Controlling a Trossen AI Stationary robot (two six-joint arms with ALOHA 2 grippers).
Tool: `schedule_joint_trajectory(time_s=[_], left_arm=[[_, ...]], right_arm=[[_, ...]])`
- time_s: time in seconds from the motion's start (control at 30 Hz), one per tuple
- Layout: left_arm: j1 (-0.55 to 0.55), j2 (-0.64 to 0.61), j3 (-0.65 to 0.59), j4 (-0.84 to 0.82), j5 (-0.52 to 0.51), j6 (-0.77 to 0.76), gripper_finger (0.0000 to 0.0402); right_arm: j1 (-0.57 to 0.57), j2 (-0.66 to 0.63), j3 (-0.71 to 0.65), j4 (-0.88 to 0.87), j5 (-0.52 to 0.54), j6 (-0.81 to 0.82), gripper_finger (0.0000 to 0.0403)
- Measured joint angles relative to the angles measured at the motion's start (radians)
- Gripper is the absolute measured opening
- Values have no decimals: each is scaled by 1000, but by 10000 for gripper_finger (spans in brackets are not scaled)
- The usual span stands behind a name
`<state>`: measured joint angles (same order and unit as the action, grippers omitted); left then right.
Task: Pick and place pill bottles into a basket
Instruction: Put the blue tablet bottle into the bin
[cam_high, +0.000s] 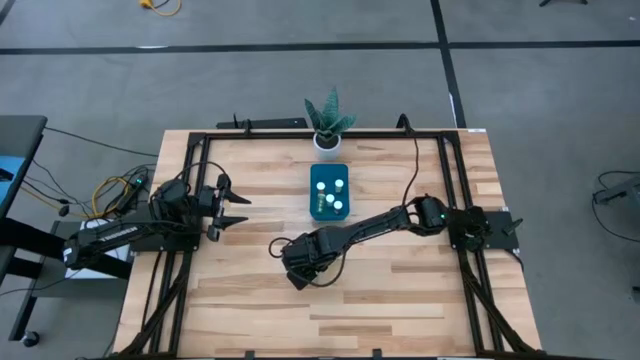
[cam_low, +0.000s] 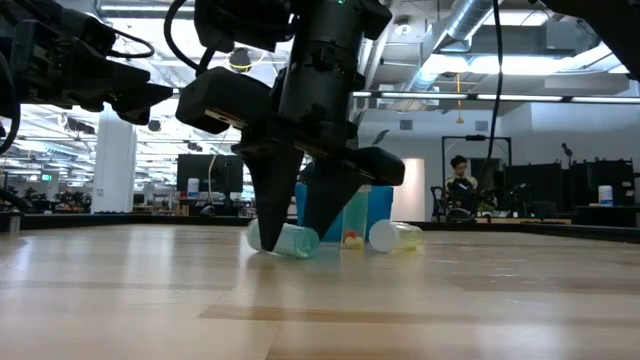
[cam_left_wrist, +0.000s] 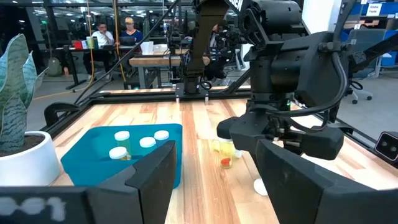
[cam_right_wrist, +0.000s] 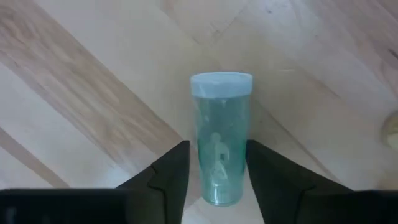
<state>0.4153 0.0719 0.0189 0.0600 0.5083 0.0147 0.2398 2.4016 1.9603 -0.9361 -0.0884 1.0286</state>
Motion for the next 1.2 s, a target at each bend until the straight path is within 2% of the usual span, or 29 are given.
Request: schedule_joint_trajectory(time_s=[0.27, 0.47, 0.7, 0.9, 1.07, 1.2], left_arm=[[0, 0, 0, 0, 0, 0, 213], [0, 0, 0, 0, 0, 0, 213], [0, 0, 0, 0, 0, 0, 213], [0, 0, 0, -1, 0, 0, 213], [0, 0, 0, 0, 0, 0, 213], [0, 0, 0, 0, 0, 0, 213]], right_arm=[[0, 10, 39, -31, 5, -4, 85], [1, 14, 78, -39, 5, -11, 86], [-6, 13, 189, -112, 24, -57, 87], [-37, 11, 392, -344, 135, -131, 87], [-106, -108, 357, -404, 218, -184, 87], [-171, -172, 357, -475, 346, -228, 88]])
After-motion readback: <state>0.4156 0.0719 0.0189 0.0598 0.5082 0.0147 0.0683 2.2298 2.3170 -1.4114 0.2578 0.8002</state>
